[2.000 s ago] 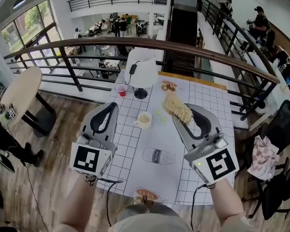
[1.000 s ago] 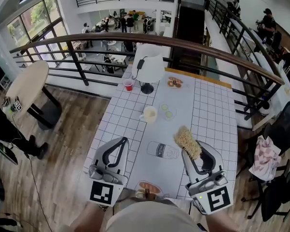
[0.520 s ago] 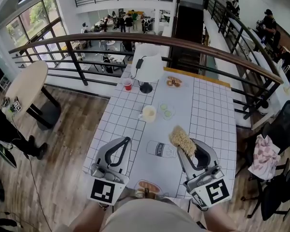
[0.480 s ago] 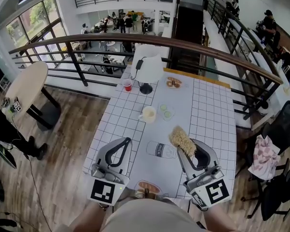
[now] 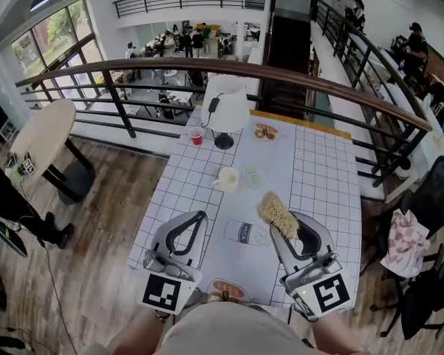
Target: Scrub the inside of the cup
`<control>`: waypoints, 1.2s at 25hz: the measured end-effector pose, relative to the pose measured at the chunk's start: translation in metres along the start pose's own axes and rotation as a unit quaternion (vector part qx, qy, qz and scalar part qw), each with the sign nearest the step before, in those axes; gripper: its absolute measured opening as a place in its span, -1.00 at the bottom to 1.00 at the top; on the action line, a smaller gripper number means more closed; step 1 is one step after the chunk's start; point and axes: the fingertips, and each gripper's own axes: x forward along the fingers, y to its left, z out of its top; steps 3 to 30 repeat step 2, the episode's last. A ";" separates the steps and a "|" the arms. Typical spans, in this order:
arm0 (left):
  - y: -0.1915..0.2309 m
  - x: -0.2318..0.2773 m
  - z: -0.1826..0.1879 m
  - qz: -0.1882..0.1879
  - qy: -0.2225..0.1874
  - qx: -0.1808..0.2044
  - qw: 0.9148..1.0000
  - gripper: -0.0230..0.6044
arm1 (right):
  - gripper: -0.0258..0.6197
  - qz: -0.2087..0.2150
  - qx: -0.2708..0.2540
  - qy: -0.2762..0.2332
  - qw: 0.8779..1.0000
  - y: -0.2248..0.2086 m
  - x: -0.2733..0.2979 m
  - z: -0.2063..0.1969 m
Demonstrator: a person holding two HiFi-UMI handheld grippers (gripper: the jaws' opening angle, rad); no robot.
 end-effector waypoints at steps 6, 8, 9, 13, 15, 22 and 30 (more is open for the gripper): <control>-0.002 -0.003 0.002 0.001 0.001 0.001 1.000 -0.88 | -0.54 0.000 -0.001 -0.002 1.000 0.001 -0.003 0.002; -0.002 -0.003 0.002 0.001 0.001 0.001 1.000 -0.88 | -0.54 0.000 -0.001 -0.002 1.000 0.001 -0.003 0.002; -0.002 -0.003 0.002 0.001 0.001 0.001 1.000 -0.88 | -0.54 0.000 -0.001 -0.002 1.000 0.001 -0.003 0.002; -0.002 -0.003 0.002 0.001 0.001 0.001 1.000 -0.88 | -0.54 0.000 -0.001 -0.002 1.000 0.001 -0.003 0.002; -0.002 -0.003 0.002 0.001 0.001 0.001 1.000 -0.88 | -0.54 0.000 -0.001 -0.002 1.000 0.001 -0.003 0.002; -0.002 -0.003 0.002 0.001 0.001 0.001 1.000 -0.88 | -0.54 0.000 -0.001 -0.002 1.000 0.001 -0.003 0.002; -0.002 -0.003 0.002 0.001 0.001 0.001 1.000 -0.88 | -0.54 0.000 -0.001 -0.002 1.000 0.001 -0.003 0.002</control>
